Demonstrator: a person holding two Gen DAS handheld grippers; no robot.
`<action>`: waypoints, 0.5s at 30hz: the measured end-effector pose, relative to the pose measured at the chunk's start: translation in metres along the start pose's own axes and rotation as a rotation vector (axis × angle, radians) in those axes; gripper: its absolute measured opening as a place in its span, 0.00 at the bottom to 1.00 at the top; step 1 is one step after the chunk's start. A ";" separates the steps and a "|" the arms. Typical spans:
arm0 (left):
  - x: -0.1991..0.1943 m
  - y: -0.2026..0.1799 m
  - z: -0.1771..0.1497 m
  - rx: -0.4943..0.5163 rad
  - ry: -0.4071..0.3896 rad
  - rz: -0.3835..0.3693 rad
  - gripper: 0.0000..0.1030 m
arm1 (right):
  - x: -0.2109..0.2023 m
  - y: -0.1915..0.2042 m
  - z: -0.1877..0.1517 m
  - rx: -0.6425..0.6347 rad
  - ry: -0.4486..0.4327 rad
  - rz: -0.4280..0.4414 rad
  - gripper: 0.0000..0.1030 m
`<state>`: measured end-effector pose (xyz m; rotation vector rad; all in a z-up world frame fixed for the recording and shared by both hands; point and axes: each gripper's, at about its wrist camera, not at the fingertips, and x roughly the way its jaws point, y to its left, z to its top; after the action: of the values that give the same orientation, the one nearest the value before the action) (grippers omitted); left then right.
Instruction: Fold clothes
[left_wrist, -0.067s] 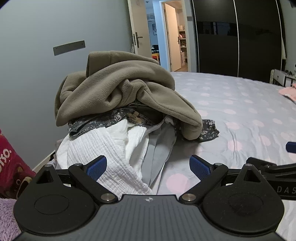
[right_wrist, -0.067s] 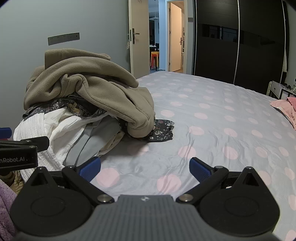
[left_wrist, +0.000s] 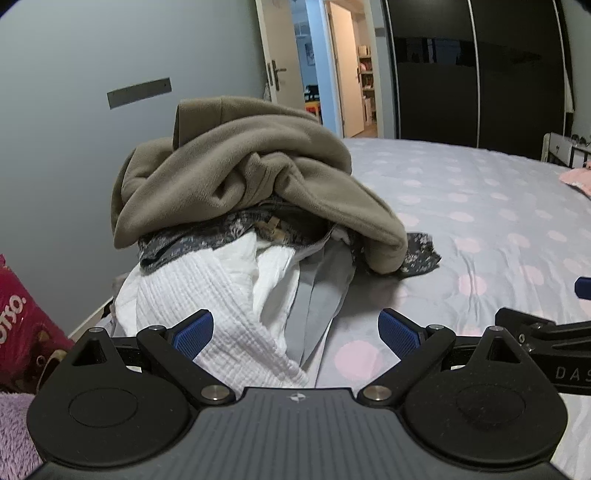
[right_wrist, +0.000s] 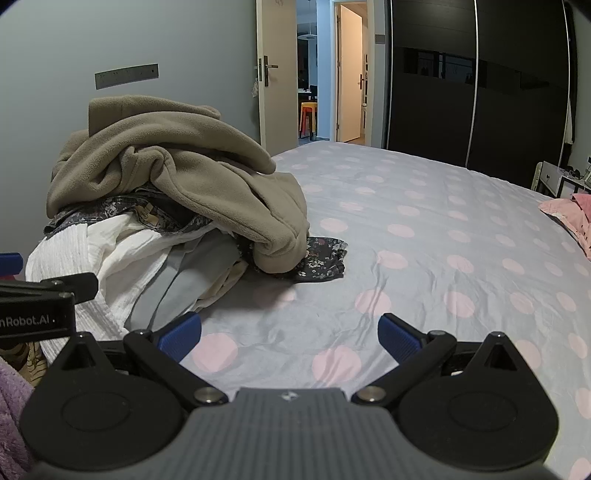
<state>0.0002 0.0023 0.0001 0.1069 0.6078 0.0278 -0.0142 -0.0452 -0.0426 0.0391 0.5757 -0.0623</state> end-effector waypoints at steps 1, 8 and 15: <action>0.000 0.001 0.000 -0.006 0.004 -0.005 0.95 | 0.000 0.000 0.000 -0.001 -0.001 -0.002 0.99; 0.004 -0.002 -0.002 0.025 0.029 -0.012 0.95 | 0.001 -0.003 -0.001 -0.005 -0.008 -0.013 0.99; 0.001 -0.009 -0.006 0.042 0.001 -0.014 0.95 | 0.002 -0.006 -0.003 -0.027 -0.005 -0.024 0.99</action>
<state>-0.0024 -0.0056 -0.0065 0.1431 0.6105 0.0013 -0.0145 -0.0507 -0.0460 0.0059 0.5724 -0.0776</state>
